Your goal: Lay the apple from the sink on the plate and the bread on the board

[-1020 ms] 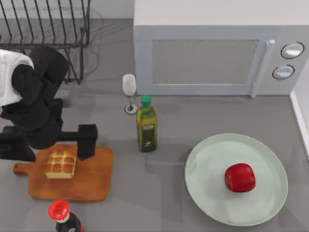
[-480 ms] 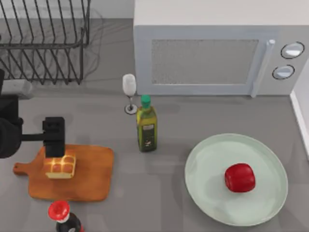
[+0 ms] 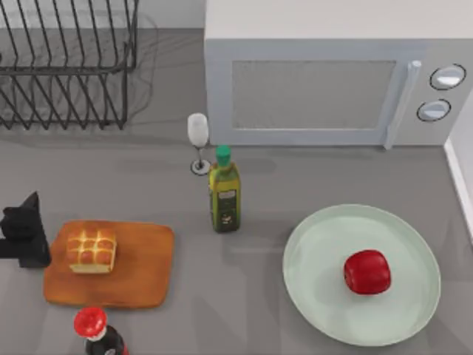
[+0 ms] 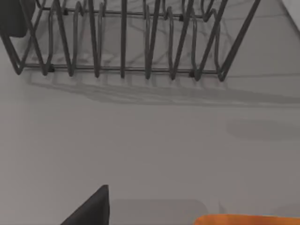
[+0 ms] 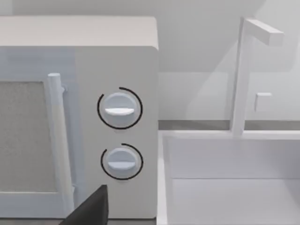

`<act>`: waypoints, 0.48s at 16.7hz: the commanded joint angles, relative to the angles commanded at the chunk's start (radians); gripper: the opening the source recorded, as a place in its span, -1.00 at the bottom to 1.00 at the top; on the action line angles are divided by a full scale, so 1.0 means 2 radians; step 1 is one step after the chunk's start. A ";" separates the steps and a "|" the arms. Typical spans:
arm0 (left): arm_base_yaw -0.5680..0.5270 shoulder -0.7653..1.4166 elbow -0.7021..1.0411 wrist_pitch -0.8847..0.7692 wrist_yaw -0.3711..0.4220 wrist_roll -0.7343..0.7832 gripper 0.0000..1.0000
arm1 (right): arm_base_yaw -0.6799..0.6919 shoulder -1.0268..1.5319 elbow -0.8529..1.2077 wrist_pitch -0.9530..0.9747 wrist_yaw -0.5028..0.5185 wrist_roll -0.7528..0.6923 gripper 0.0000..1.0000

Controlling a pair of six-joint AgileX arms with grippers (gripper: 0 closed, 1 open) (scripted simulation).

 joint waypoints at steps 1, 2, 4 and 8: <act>0.007 -0.044 -0.024 0.019 0.000 0.007 1.00 | 0.000 0.000 0.000 0.000 0.000 0.000 1.00; 0.014 -0.085 -0.046 0.037 0.000 0.014 1.00 | 0.000 0.000 0.000 0.000 0.000 0.000 1.00; 0.027 -0.154 -0.086 0.068 0.000 0.026 1.00 | 0.000 0.000 0.000 0.000 0.000 0.000 1.00; 0.042 -0.232 -0.136 0.107 0.001 0.040 1.00 | 0.000 0.000 0.000 0.000 0.000 0.000 1.00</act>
